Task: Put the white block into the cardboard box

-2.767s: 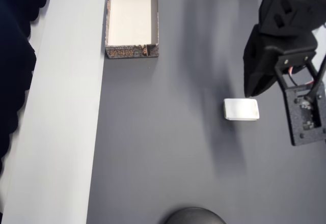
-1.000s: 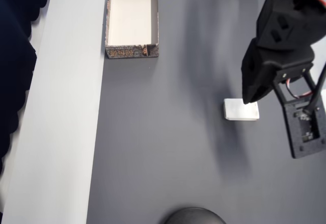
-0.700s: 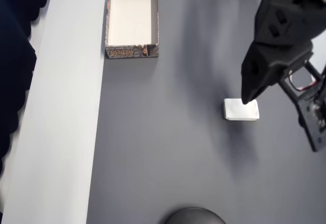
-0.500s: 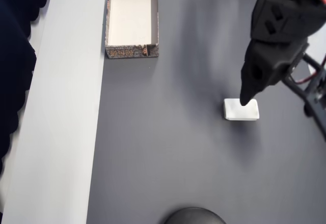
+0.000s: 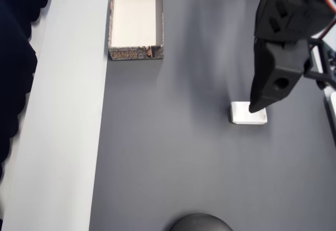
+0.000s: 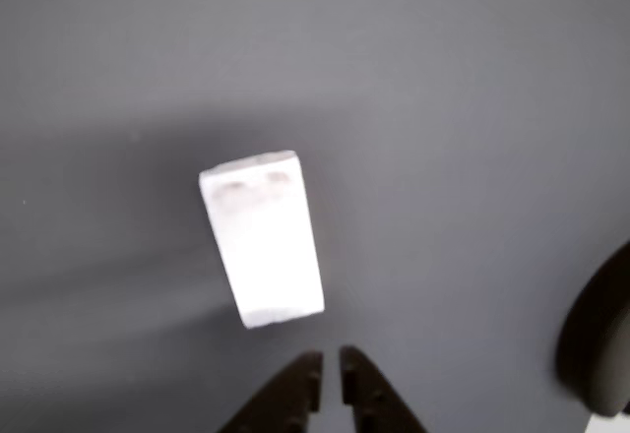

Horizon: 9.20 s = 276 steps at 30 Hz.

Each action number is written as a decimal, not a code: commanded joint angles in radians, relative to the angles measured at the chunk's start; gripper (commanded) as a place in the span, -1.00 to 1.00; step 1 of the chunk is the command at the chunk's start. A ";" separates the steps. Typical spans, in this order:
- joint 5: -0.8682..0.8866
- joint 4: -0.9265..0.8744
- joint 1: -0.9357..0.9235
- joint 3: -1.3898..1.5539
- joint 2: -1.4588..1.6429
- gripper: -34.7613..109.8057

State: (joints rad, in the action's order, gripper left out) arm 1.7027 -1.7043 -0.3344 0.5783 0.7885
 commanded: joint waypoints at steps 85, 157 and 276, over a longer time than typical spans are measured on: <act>0.075 0.058 0.044 -0.235 -0.233 -0.06; 0.063 0.049 0.046 -0.227 -0.245 -0.51; -0.238 0.298 -0.925 0.379 0.339 -0.52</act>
State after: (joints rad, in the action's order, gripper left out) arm 1.4680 -1.4297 -1.2533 1.0324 1.1198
